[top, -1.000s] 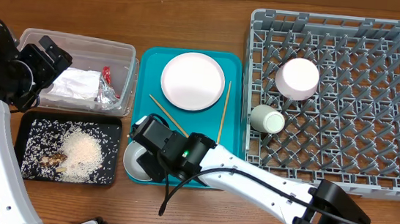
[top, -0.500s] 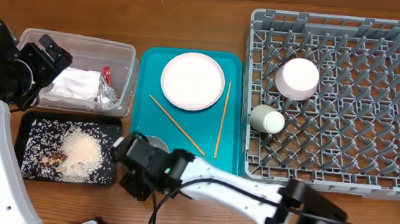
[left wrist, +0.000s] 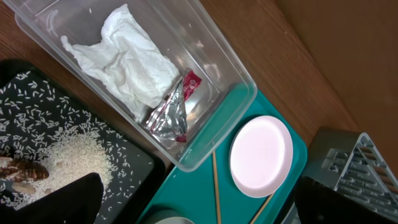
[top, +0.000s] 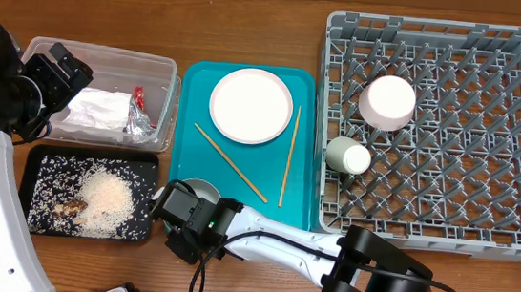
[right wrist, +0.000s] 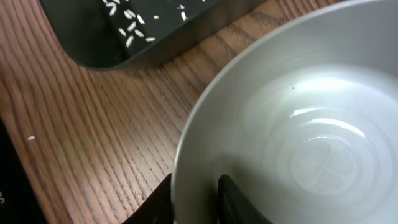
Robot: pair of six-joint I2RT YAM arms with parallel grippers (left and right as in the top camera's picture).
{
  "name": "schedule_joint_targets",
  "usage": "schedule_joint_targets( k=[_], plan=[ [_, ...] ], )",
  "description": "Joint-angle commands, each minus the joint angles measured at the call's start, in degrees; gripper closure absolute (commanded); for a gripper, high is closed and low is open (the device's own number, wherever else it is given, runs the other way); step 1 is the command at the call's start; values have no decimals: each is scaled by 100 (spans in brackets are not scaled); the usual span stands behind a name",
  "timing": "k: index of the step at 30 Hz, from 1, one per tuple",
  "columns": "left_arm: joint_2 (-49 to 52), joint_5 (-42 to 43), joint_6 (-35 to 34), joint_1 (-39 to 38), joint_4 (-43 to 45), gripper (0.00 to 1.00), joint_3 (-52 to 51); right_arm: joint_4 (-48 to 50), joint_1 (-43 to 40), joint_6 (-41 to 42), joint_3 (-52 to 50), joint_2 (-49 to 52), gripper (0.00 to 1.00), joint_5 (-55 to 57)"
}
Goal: Sort waste into correct bins and load items into the dishwasher
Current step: 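Reach right gripper to the small white bowl on teal tray, grasp it, then carry the small white bowl to the rack and set it on the pink bowl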
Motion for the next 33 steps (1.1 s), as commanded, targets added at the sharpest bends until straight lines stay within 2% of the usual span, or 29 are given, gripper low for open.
schedule_joint_targets(
  k=[1,4,9,12,17,22,26,30,33],
  plan=[
    [-31,-59,-57,2,-7,0,125,-55,11,-13,190,-332,84,9],
    [-31,-57,-57,2,-11,0,125,-52,7,-13,199,-525,96,7],
    [-31,-57,-57,2,-37,0,125,-92,-4,-13,203,-1038,96,9],
    [-31,-59,-57,2,-35,0,125,-157,-133,-13,203,-1709,96,28],
    [-28,-57,-59,2,-39,0,125,-461,-761,417,203,-2671,96,7],
    [-31,-59,-57,2,-44,0,125,-994,-2009,597,201,-3442,96,-636],
    [-31,-59,-57,2,-44,0,125,-1043,-3276,595,201,-3611,96,-1547],
    [-31,-59,-57,2,-46,0,125,-756,-4677,590,199,-3429,96,-2938],
    [-28,-59,-57,2,-44,0,125,26,-5628,597,186,-3091,96,-4391]
  ],
)
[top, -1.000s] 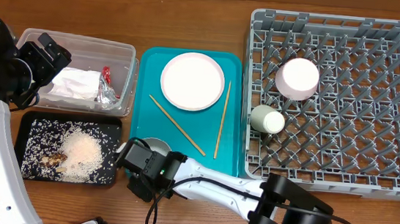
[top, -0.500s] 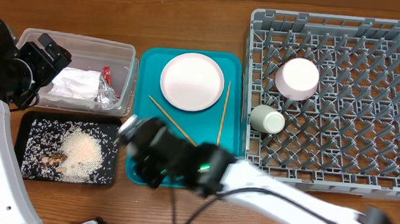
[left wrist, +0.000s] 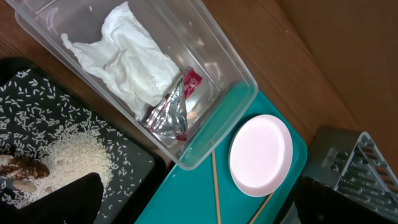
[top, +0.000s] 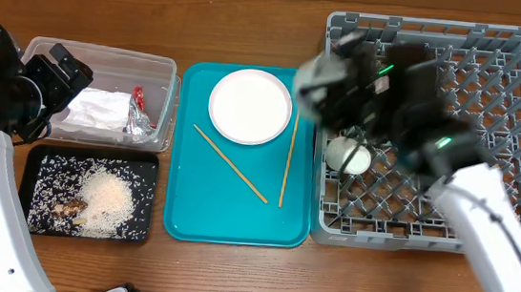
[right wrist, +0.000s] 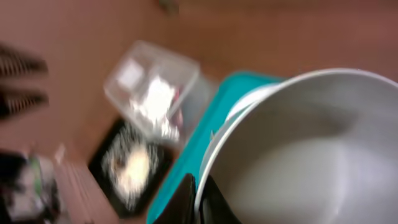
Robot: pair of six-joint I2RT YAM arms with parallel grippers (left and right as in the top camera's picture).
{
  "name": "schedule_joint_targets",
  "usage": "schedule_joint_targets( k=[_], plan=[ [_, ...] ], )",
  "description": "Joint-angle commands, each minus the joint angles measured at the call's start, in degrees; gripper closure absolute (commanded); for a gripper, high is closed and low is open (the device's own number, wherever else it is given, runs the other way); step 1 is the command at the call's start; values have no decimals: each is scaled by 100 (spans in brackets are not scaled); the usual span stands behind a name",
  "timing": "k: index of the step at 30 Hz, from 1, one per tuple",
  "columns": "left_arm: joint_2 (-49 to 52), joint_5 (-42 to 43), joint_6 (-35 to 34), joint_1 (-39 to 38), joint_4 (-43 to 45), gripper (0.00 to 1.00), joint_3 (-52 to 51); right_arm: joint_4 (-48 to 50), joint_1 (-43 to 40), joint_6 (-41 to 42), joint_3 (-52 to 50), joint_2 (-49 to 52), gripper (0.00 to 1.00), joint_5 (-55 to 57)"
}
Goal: Sort waste into correct bins and load items into the dishwasher
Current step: 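Carry the small white bowl to the rack and set it on the pink bowl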
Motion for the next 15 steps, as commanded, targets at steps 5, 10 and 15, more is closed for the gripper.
schedule_joint_targets(
  k=[5,10,15],
  plan=[
    [-28,-50,-57,2,-9,0,122,2343,-1810,894,83,1222,96,-3163],
    [-28,-50,-57,2,-9,0,122,4927,-2223,2365,83,2531,96,-3810],
    [-28,-50,-57,2,-11,0,122,7134,-2361,3810,83,3899,96,-3823]
  ],
)
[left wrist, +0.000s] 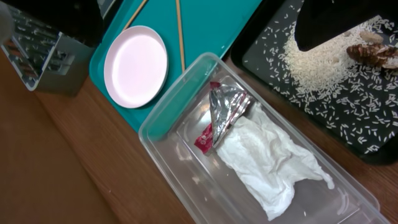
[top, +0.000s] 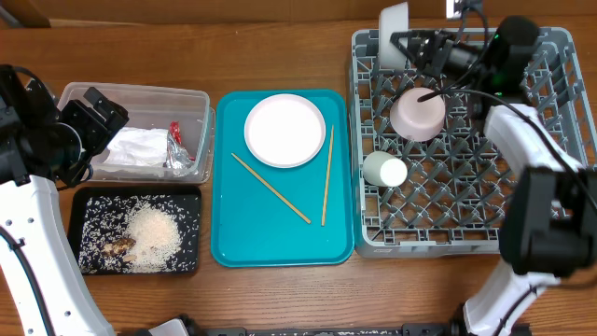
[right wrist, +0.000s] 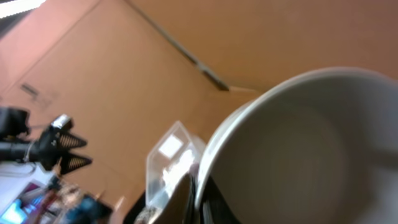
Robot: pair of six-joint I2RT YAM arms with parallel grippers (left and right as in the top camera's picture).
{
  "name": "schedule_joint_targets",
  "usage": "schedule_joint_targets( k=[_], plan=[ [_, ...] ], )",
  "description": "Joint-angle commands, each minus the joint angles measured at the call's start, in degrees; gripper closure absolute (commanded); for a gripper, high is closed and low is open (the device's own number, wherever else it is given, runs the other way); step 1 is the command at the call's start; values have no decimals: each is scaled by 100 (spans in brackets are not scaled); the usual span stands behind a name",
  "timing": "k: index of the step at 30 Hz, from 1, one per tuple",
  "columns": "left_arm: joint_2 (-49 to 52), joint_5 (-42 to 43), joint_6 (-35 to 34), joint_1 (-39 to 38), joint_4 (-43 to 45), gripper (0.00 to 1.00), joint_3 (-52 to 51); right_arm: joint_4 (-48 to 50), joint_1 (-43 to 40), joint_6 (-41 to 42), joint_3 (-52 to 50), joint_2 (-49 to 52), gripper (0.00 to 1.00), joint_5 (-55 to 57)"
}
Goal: Sort waste into correct bins and load items into the dishwasher
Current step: 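Carry the small white bowl to the rack and set it on the pink bowl, then open the right gripper and raise it out of the rack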
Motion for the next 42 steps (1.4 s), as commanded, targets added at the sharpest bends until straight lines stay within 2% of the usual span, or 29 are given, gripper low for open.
schedule_joint_targets(
  k=[1,7,11,18,25,26,28,34,42],
  plan=[
    [-31,-20,-57,2,-13,0,116,876,-48,1333,59,772,96,-345],
    [-31,-20,-57,2,-15,0,116,1040,-79,1351,59,1335,95,-184],
    [-28,-20,-57,2,-15,0,116,1080,-177,1333,63,1353,84,-131],
    [-28,-20,-57,2,-15,0,116,892,-490,1353,63,1353,75,-168],
    [-28,-20,-57,2,-15,0,116,1274,-868,1401,114,1346,50,-953],
    [-28,-20,-57,2,-15,0,116,1351,-975,1563,168,1346,45,-1141],
    [-31,-20,-57,2,-13,0,116,1495,-1102,1766,195,1346,43,-1248],
    [-28,-20,-57,2,-15,0,116,2350,-1513,2564,210,1346,41,-1423],
    [-31,-20,-57,2,-15,0,116,3805,-1985,4413,595,1314,43,-1947]
  ],
)
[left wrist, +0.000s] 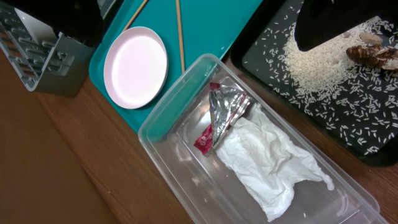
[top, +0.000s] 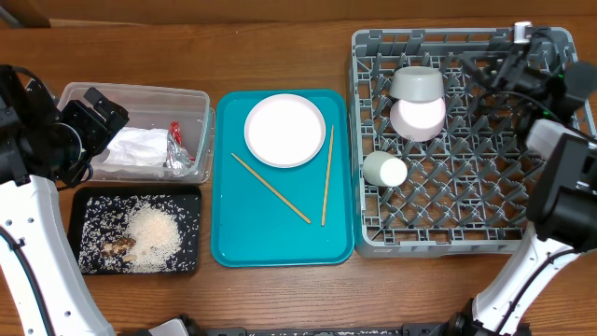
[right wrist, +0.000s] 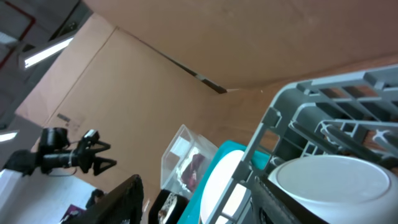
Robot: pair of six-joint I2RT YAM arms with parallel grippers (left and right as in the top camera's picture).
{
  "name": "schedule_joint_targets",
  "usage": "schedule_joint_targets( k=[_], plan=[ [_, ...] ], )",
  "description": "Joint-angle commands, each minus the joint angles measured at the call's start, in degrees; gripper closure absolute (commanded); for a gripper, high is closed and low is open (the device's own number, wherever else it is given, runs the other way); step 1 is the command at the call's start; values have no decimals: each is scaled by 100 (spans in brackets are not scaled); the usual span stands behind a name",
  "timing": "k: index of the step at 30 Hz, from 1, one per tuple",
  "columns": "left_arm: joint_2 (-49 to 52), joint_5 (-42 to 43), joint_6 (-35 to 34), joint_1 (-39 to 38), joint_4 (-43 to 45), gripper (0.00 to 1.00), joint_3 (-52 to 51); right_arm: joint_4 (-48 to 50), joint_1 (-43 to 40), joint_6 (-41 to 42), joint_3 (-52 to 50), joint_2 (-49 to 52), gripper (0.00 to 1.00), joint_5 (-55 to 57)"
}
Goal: Sort waste into correct bins and load items into the dishwasher
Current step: 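Open the right gripper and raise it out of the rack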
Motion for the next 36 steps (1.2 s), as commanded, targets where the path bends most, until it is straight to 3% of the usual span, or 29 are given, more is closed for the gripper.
schedule_joint_targets(
  k=[1,7,11,16,21,25,31,36],
  plan=[
    [-28,-17,-57,2,2,0,116,527,-96,1344,505,-2,43,-468],
    [-31,-17,-57,2,2,0,116,1445,-37,2881,1344,-2,43,-638],
    [-28,-17,-57,2,2,0,116,1360,79,3401,1744,-2,44,-588],
    [-31,-17,-57,2,4,0,116,533,282,3467,1808,-2,46,310],
    [-28,-17,-57,2,2,0,116,-798,490,3355,1808,-2,48,1971],
    [-31,-17,-57,2,2,0,116,-2020,686,2035,1808,-87,47,2765],
    [-28,-17,-57,2,2,0,116,-4452,1115,-1762,1808,-393,45,3314],
    [-28,-17,-57,2,2,0,116,-6321,1506,-3989,1810,-774,45,3851]
  ],
)
